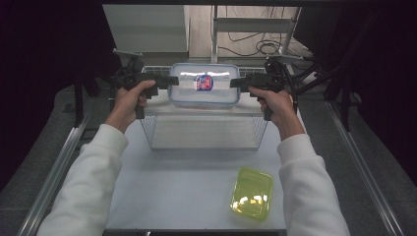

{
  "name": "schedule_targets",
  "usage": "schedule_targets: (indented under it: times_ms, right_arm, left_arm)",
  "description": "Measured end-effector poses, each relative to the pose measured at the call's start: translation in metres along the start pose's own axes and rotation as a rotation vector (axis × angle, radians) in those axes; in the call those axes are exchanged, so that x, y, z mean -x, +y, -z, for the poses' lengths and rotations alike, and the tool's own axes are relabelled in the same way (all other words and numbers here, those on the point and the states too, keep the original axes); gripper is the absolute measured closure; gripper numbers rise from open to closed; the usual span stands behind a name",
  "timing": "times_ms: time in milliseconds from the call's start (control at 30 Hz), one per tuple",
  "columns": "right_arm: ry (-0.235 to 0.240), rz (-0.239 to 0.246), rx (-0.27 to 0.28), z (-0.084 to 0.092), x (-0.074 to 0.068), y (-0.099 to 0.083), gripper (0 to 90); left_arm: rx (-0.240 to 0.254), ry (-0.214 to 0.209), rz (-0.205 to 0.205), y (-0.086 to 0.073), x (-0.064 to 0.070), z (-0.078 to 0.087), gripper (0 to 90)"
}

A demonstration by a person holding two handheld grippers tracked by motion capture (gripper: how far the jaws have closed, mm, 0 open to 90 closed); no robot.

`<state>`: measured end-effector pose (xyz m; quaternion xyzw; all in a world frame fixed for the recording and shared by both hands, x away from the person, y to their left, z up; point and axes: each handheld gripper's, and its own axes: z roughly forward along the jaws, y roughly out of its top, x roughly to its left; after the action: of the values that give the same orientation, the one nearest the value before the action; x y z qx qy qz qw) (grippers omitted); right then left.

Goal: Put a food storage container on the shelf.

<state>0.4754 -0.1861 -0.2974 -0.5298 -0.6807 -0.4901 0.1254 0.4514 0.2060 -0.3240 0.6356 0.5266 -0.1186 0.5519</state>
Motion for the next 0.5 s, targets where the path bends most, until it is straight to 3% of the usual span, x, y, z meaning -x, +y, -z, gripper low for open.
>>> schedule_targets:
  times_ms: [133,200,300,400,500]
  right_arm:
    - [-0.045,-0.005,0.023,-0.0023,-0.0004,0.0017,47.5]
    - [-0.067,-0.021,0.031,-0.0051,0.0001,0.0011,44.1]
    - [-0.091,-0.031,0.052,-0.0080,-0.0029,-0.0006,40.9]
    - [-0.089,-0.025,0.064,-0.0069,-0.0058,-0.0024,39.4]
    - [-0.084,-0.011,0.065,-0.0016,-0.0092,-0.0054,38.0]
  left_arm:
    - [0.012,0.021,0.006,0.0009,-0.0027,-0.0039,45.9]
    - [0.015,0.076,0.001,0.0009,-0.0029,-0.0068,43.2]
    - [0.018,0.070,-0.005,-0.0001,-0.0024,-0.0095,39.5]
    - [0.044,0.108,-0.011,0.0003,0.0010,-0.0072,32.2]
    - [0.076,0.105,-0.025,0.0003,0.0057,0.0000,28.8]
